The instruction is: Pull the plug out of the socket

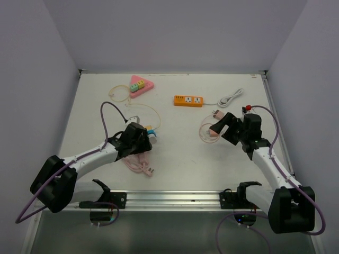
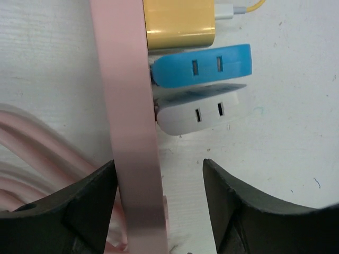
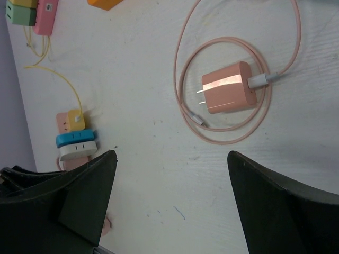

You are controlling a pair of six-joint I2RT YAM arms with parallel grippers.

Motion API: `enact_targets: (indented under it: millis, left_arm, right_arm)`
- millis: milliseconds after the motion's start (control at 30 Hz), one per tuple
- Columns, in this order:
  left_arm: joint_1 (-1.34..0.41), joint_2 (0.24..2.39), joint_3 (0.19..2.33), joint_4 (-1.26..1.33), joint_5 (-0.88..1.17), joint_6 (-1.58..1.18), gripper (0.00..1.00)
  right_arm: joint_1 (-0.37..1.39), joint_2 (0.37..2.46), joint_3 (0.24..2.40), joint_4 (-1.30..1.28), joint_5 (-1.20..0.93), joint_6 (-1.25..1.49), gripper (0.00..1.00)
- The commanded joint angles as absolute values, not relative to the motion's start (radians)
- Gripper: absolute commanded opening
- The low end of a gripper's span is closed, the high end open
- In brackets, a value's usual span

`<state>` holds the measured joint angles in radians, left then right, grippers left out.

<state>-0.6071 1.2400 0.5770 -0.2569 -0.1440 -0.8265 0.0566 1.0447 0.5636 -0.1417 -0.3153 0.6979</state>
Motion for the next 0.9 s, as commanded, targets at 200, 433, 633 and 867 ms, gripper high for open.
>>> enact_targets:
  millis: [200, 433, 633, 867]
  left_arm:
    - [-0.591, 1.333, 0.634, -0.255, -0.160, -0.792, 0.44]
    - [-0.591, 1.302, 0.578, -0.203, -0.106, -0.790, 0.16]
    - [-0.592, 1.255, 0.522, -0.104, -0.028, -0.785, 0.00]
    - [-0.592, 1.192, 0.463, -0.017, 0.031, -0.796, 0.00]
  right_arm:
    - [0.092, 1.008, 0.540, -0.075, -0.394, 0.686, 0.89]
    - [0.313, 1.041, 0.543, 0.041, -0.353, 0.770, 0.90]
    - [0.549, 1.167, 0.534, 0.274, -0.258, 0.940, 0.99]
    - [0.727, 1.350, 0.629, 0.337, -0.127, 1.037, 0.99]
